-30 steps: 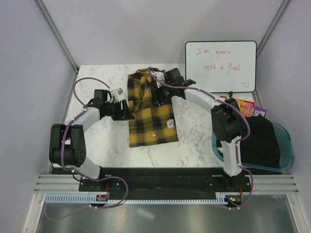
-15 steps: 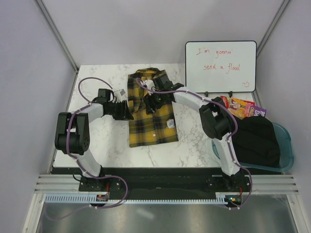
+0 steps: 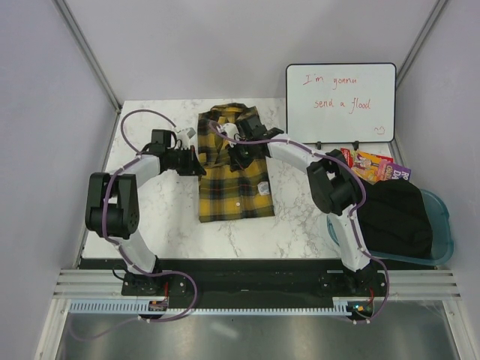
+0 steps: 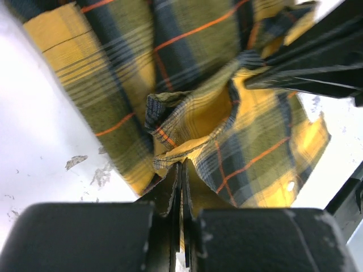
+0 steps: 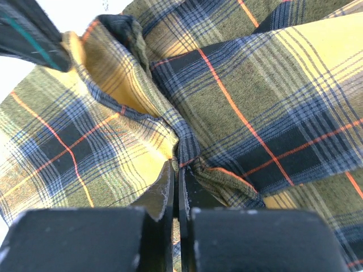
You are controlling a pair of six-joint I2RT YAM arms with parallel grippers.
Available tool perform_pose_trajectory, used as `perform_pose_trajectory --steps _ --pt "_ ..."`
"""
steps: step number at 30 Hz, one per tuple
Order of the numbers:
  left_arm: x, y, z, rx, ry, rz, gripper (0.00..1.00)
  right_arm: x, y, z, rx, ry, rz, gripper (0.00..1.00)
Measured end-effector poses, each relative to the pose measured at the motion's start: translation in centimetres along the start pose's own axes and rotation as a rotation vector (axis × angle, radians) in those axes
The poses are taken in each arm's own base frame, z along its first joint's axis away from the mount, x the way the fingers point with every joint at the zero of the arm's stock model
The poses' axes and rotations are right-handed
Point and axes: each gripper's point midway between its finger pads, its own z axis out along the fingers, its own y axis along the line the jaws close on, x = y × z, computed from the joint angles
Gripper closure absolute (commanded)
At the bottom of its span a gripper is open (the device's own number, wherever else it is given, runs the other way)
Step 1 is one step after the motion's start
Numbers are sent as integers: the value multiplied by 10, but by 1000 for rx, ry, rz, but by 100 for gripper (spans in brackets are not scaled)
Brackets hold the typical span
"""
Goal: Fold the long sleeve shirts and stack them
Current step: Fold the shirt
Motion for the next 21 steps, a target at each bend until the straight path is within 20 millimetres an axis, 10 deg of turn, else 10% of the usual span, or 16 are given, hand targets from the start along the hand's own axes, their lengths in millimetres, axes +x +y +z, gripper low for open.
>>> perform_pose_trajectory --steps 14,21 --pt "-21 8 13 -2 -29 83 96 -10 -14 -11 94 -15 -17 100" --pt "-30 19 18 -13 -32 60 53 4 -32 11 144 18 5 100"
